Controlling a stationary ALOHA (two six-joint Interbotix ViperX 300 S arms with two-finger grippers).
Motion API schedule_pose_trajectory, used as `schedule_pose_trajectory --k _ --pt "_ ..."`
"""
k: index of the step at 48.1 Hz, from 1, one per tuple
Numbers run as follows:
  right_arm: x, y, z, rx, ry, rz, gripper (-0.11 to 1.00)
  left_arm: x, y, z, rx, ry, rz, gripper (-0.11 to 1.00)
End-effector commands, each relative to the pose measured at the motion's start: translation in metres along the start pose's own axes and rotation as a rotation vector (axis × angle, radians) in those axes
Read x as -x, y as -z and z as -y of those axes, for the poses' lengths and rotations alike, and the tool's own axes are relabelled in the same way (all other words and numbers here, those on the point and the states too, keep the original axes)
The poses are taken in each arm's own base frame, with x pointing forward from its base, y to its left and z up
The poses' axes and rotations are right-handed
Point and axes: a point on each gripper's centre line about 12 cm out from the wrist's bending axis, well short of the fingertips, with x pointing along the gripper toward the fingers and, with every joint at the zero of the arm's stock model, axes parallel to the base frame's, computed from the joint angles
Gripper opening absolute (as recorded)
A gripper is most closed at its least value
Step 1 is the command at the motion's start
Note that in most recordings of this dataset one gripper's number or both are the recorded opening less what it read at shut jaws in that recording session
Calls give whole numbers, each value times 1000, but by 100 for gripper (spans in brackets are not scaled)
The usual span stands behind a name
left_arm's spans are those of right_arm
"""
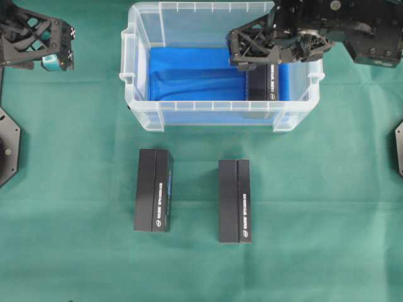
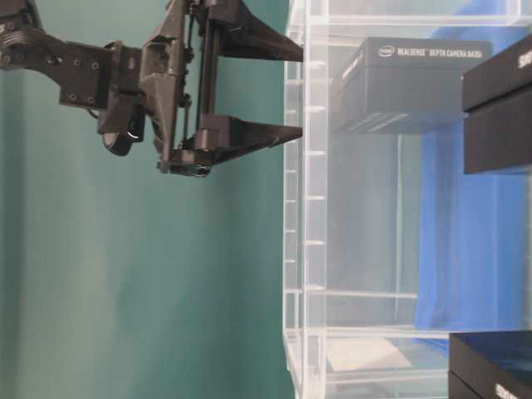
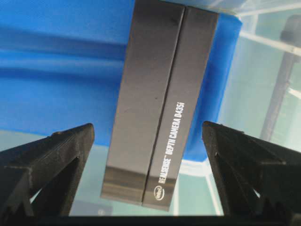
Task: Take out the box from the case.
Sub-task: 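Lower the open right gripper around the right black box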
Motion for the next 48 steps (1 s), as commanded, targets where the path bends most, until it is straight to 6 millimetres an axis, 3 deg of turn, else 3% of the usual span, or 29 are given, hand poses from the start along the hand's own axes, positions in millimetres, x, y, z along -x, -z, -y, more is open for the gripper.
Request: schedule_pose_trajectory --k 1,48 --pt "4 -1 -1 -7 -27 8 94 6 0 1 -1 22 7 97" --pt "-34 2 3 -17 -1 -4 94 6 0 0 -19 21 6 97"
